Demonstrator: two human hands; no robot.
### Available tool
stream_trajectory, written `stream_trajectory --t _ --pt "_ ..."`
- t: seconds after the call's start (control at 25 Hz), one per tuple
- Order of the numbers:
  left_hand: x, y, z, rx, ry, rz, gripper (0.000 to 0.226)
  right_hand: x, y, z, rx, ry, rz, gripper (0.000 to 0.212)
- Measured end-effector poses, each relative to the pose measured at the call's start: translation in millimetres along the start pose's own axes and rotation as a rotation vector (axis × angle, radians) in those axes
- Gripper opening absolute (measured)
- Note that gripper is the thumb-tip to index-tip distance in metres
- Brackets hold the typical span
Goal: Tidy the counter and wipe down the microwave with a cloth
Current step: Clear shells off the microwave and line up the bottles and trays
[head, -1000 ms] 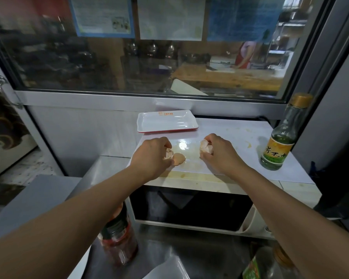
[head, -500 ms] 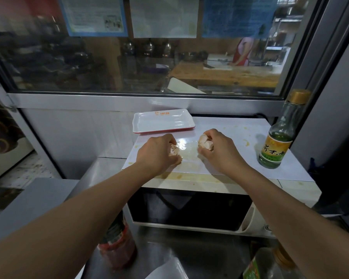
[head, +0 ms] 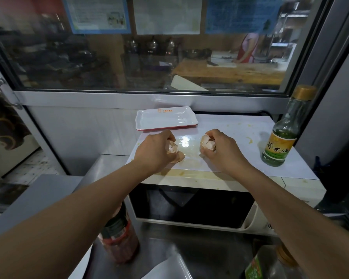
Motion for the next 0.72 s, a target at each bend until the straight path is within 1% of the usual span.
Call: stream_trajectory --t 0.2,0.48,0.72 --pt "2.8 -5.4 9.5 -0.016 0.007 -0.015 0.043 -4.4 -2.9 9.0 -0.001 -0.027 0.023 0.030" --pt "4.7 -5.7 24.1 -0.016 -0.015 -0.001 0.044 -12.0 -6.1 19.5 0.042 -0.001 0.094 0.049" --pt "4.1 -7.9 30.0 -0.031 -0.001 -0.003 0.044 -13.3 -8.1 24.7 0.062 0.020 0.102 0.055"
Point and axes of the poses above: each hand's wrist, its own z-axis away from the middle knuckle, its own y-axis out of the palm, x = y × z, the point moved 3 cm from there along -z, towards the middle knuckle, and after that the axes turned 15 degrees about y, right-handed, at the moved point
